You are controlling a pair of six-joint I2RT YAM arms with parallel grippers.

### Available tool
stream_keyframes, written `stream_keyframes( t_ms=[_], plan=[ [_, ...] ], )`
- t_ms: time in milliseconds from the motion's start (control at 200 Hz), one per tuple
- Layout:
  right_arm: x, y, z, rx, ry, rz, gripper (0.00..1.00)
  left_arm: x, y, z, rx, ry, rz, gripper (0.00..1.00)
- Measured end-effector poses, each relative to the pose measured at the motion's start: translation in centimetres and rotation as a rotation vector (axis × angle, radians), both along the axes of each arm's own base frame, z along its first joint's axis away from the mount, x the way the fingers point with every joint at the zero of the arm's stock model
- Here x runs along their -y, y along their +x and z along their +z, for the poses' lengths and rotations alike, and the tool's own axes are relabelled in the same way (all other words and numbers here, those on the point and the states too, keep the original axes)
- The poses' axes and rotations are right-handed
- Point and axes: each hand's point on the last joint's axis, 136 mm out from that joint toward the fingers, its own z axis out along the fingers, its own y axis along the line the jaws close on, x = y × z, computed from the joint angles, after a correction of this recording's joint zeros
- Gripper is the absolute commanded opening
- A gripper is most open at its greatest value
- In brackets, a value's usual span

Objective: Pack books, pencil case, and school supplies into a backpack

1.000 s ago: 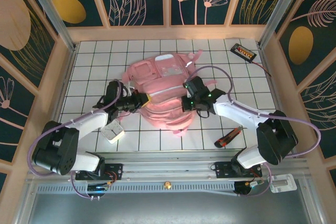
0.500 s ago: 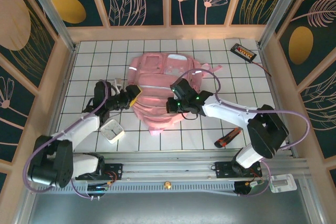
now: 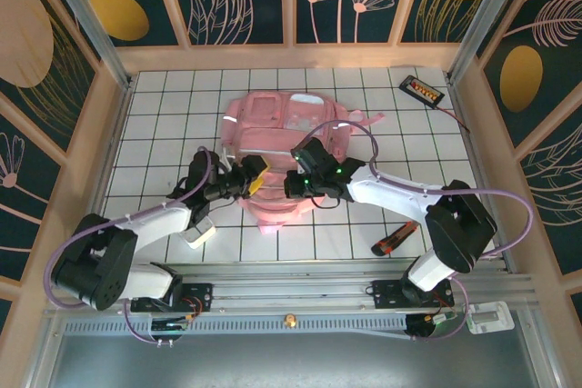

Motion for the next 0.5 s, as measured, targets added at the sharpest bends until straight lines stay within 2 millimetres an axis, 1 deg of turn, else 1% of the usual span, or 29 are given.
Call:
stream_keyframes(
  t_ms=[195, 230, 295, 500],
  plan=[
    [0.0, 0.0, 0.0, 0.0, 0.0, 0.0, 0.0, 0.4, 1.2, -0.9, -0.037, -0.028, 0.034, 0.66],
    [0.0, 0.0, -0.1, -0.001, 0.0, 0.0, 0.0, 0.4, 1.3, -1.0, -0.043, -0.031, 0.038, 0.65],
    [0.1, -0.1, -0.3, -0.002, 0.0, 0.001, 0.0, 0.5, 1.6, -1.3, -0.056, -0.037, 0.048, 0.58],
    [0.3, -0.3, -0.9, -0.006, -0.007, 0.002, 0.0, 0.6, 2.0, -3.0, -0.11, -0.039, 0.071, 0.23]
  ],
)
